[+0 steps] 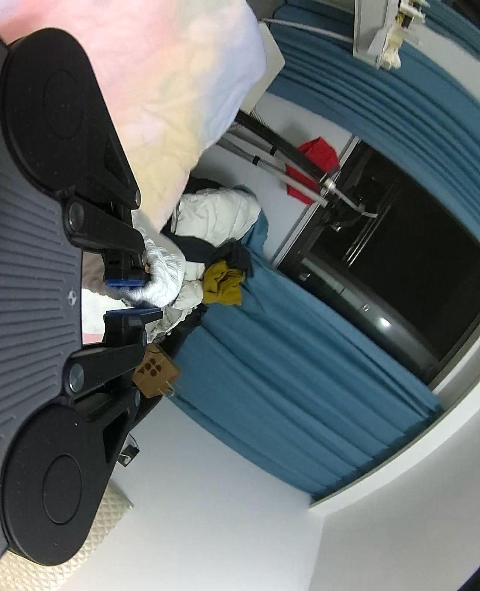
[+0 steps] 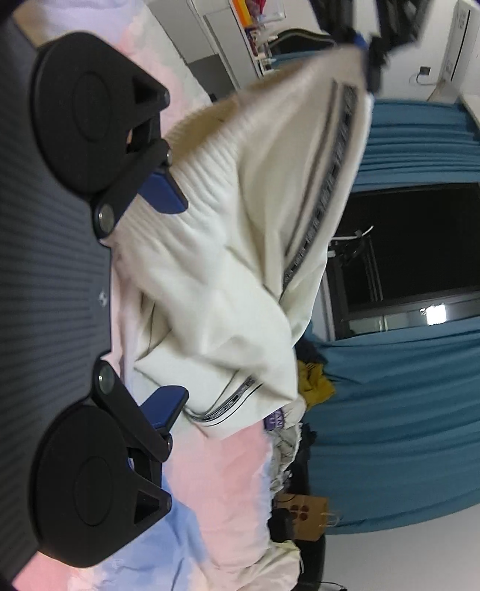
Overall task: Fold clothes
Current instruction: 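Lift the cuff with the left gripper while the right gripper grasps the pants' taped edge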
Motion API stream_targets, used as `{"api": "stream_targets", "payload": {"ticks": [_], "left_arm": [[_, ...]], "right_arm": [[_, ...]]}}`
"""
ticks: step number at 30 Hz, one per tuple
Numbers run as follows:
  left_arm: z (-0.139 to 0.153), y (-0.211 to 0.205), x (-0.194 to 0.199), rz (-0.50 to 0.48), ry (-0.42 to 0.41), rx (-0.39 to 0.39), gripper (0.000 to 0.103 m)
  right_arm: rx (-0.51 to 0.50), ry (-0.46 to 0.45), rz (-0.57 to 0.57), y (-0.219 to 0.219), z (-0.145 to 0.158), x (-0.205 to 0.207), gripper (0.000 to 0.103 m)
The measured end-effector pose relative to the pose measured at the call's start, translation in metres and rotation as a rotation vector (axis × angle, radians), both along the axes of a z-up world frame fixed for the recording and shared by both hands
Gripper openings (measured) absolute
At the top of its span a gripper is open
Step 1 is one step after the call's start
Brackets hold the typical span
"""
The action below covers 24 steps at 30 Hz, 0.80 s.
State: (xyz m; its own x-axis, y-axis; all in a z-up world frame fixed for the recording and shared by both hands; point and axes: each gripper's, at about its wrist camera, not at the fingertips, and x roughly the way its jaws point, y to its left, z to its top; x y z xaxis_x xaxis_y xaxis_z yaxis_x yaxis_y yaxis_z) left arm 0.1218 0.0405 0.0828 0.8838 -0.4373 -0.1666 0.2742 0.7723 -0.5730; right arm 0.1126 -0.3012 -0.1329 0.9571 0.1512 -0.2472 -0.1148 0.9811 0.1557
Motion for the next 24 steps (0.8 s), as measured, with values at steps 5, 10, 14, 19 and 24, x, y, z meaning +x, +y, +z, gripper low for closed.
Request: {"api": "stream_targets", "payload": {"ticks": [5,10,14,19,24], "left_arm": [[-0.036,0.032,-0.05,-0.037,0.055,0.054,0.012],[-0.089,0.047,-0.074,-0.038,0.115,0.037,0.015],[-0.125,0.066,-0.084,-0.039,0.205,-0.033,0.019],[-0.135,0.081,-0.083,-0.031,0.281,-0.06,0.026],[-0.142,0.091,-0.072,-0.015,0.292,-0.172,0.044]], "right_arm": [[0.019,0.001,0.006,0.005,0.005,-0.014,0.101],[0.041,0.029,-0.003,0.01,0.006,-0.018,0.101],[0.037,0.036,0.0,0.018,0.006,-0.022,0.101],[0.002,0.021,0.041,0.036,0.005,-0.027,0.101],[-0.063,0.019,0.104,0.06,0.003,-0.03,0.096]]}}
